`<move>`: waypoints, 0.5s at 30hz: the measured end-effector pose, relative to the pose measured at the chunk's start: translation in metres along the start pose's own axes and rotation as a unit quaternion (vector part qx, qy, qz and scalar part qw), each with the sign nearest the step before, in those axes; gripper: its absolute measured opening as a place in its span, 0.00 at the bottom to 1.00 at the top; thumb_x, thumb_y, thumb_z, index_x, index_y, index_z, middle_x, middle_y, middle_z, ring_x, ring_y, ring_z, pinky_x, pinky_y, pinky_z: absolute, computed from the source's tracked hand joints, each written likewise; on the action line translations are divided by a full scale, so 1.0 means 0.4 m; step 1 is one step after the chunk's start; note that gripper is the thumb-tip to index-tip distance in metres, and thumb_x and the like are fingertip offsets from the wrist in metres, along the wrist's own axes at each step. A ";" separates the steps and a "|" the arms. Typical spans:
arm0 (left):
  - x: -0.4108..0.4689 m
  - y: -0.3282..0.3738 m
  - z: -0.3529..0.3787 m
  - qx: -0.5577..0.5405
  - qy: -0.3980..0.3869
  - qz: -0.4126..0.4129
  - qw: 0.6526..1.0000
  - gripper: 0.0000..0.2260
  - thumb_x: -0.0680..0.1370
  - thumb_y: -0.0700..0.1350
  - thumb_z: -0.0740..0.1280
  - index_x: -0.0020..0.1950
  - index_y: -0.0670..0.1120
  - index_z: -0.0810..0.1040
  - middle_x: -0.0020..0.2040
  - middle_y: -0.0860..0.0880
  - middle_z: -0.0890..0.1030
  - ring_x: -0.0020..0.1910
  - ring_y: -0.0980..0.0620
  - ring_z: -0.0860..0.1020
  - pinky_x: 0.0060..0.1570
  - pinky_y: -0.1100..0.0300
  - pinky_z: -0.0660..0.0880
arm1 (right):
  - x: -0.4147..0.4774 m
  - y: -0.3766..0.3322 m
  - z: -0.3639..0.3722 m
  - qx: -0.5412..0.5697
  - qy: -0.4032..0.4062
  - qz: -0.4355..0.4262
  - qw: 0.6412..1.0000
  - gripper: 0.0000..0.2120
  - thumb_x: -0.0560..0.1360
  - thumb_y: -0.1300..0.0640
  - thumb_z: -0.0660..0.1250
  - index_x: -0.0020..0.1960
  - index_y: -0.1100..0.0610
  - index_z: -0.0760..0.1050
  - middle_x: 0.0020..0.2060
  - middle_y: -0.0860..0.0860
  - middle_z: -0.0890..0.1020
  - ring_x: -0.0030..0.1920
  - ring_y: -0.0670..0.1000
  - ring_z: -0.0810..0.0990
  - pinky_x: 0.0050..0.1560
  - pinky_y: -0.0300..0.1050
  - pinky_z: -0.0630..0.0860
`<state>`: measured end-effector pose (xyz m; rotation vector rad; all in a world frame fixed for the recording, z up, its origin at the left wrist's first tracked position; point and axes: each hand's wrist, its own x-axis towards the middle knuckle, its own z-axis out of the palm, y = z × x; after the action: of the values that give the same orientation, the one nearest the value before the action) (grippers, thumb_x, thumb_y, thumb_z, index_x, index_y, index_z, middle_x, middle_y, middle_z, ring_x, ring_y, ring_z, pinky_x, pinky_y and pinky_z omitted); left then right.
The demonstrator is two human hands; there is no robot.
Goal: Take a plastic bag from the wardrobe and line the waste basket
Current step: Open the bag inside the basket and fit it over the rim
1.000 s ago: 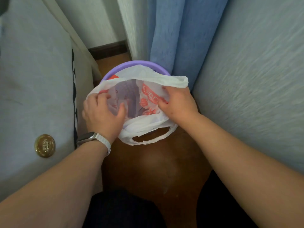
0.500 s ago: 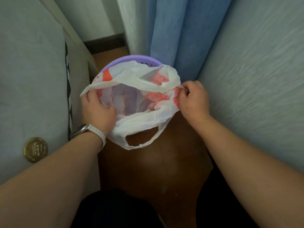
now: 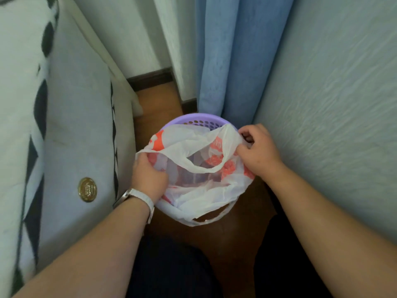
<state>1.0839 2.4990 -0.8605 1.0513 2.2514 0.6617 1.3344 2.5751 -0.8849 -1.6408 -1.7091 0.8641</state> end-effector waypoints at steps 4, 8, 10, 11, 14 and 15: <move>-0.019 0.011 -0.014 0.081 0.020 0.007 0.996 0.08 0.79 0.45 0.61 0.57 0.48 0.75 0.46 0.50 0.75 0.39 0.52 0.73 0.30 0.64 0.65 | -0.024 -0.001 -0.020 -0.015 -0.086 -0.067 0.994 0.27 0.67 0.63 0.69 0.64 0.49 0.73 0.58 0.48 0.69 0.59 0.48 0.73 0.62 0.40 0.69; -0.005 0.022 -0.018 0.131 0.104 0.047 0.985 0.09 0.77 0.50 0.62 0.52 0.47 0.77 0.51 0.47 0.74 0.42 0.48 0.73 0.36 0.58 0.67 | -0.026 0.002 -0.015 -0.064 -0.096 -0.131 0.985 0.34 0.66 0.60 0.73 0.71 0.49 0.68 0.64 0.51 0.68 0.65 0.55 0.69 0.69 0.51 0.67; -0.003 0.036 -0.015 0.113 0.135 0.070 0.982 0.07 0.77 0.50 0.64 0.48 0.47 0.73 0.49 0.48 0.73 0.42 0.47 0.73 0.37 0.58 0.67 | -0.018 0.003 -0.012 -0.056 -0.063 -0.155 0.984 0.29 0.67 0.59 0.74 0.67 0.53 0.73 0.61 0.53 0.71 0.63 0.56 0.72 0.66 0.53 0.70; -0.005 0.043 -0.010 0.104 0.140 0.084 0.981 0.07 0.77 0.50 0.65 0.48 0.47 0.72 0.48 0.49 0.72 0.42 0.48 0.74 0.36 0.60 0.66 | -0.013 0.003 -0.011 -0.046 -0.046 -0.156 0.986 0.25 0.68 0.59 0.74 0.64 0.54 0.75 0.59 0.53 0.73 0.60 0.56 0.74 0.64 0.54 0.72; -0.001 0.050 0.009 0.095 0.123 0.163 0.974 0.11 0.77 0.50 0.66 0.58 0.49 0.72 0.52 0.51 0.72 0.47 0.51 0.75 0.39 0.61 0.72 | -0.001 0.004 -0.007 -0.031 -0.025 -0.142 0.989 0.18 0.67 0.60 0.75 0.57 0.57 0.79 0.54 0.53 0.76 0.54 0.55 0.77 0.58 0.53 0.75; 0.006 0.046 0.015 0.107 0.119 0.200 0.967 0.14 0.77 0.50 0.67 0.61 0.49 0.73 0.54 0.49 0.73 0.49 0.50 0.75 0.43 0.57 0.74 | 0.001 0.005 -0.003 -0.033 -0.024 -0.137 0.990 0.17 0.67 0.61 0.75 0.55 0.57 0.80 0.53 0.53 0.76 0.53 0.54 0.77 0.56 0.51 0.75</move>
<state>1.0962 2.5127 -0.8540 1.6398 2.3719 0.7521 1.3367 2.5755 -0.8859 -1.3928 -1.9581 0.7257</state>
